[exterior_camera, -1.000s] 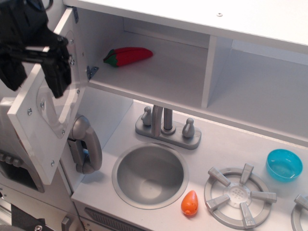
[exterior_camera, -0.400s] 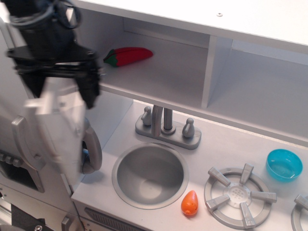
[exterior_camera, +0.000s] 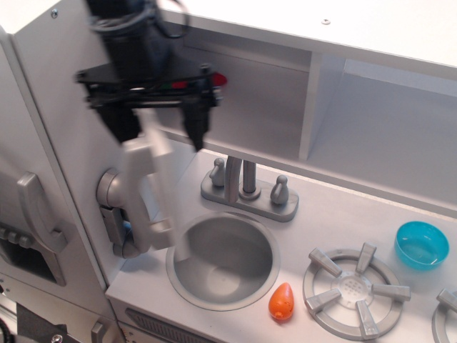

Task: Close microwave

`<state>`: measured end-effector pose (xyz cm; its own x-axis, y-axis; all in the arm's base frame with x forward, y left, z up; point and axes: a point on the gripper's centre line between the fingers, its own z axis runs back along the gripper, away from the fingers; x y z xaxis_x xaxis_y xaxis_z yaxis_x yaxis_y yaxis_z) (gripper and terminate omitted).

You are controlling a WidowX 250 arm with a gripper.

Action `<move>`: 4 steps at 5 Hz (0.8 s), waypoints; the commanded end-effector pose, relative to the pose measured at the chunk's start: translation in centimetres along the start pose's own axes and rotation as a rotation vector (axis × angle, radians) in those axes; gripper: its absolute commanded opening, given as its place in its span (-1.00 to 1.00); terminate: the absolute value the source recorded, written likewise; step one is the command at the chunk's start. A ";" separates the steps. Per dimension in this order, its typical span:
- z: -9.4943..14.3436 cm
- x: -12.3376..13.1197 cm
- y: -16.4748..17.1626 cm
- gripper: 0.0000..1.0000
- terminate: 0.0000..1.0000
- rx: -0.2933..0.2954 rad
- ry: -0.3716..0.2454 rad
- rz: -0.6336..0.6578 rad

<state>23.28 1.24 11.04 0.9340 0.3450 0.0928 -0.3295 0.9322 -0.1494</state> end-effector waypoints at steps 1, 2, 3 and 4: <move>2.3 3.0 -4.2 1.00 -1.00 -0.009 -0.093 0.096; 4.4 3.4 -5.7 1.00 -1.00 -0.034 -0.123 0.134; 7.4 2.3 -6.6 1.00 -1.00 -0.096 -0.105 0.107; 7.1 0.3 -5.1 1.00 -1.00 -0.025 -0.057 0.040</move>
<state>23.71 -3.03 17.45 0.9189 0.3791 0.1091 -0.3610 0.9196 -0.1549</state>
